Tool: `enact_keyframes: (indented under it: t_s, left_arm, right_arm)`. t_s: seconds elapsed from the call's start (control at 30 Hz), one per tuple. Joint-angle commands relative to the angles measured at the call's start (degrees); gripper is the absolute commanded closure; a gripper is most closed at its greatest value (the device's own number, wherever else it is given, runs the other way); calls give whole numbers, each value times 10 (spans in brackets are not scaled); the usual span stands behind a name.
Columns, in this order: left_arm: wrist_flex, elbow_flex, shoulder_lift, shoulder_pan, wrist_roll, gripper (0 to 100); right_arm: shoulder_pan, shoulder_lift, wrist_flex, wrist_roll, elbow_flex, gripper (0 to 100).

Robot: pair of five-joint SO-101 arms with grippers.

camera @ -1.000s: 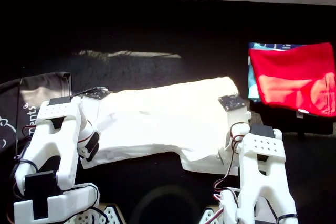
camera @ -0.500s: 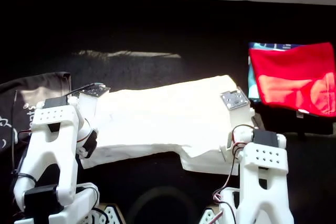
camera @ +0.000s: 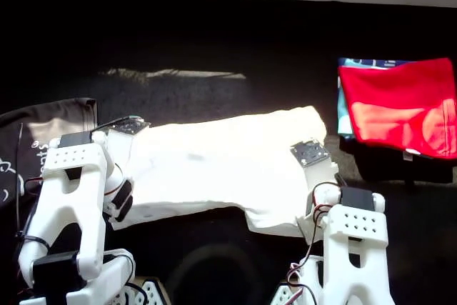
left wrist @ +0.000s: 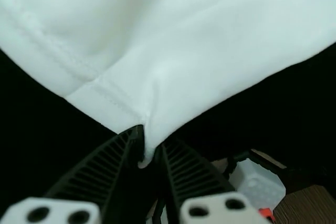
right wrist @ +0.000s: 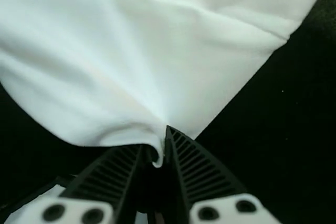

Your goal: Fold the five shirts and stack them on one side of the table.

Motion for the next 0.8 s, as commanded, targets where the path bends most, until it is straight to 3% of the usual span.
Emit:
enact_keyframes:
  t_s: [0.0,0.17,0.37,0.5,0.6,0.63,0.77]
  left_arm:
    - [16,-6,-20,-7,-3,838]
    - [64,-67,-20,-9,-3,812]
    - [169,-259,-20,-36,-39,812]
    - [181,-341,-15,-46,-42,842]
    - [140,-323,-11,-12,14,1000]
    - [118,-307,-3,3,34,976]
    - [40,-270,64,73,79,990]
  right_arm:
    - [-4,-11,2,6,-36,848]
    - [-4,-11,58,5,-112,815]
    - [-4,-11,158,5,-245,815]
    - [-4,-11,198,-1,-329,816]
    - [-9,-3,135,-65,-359,919]
    - [-22,0,97,-85,-355,992]
    - [-95,85,1,-117,-344,992]
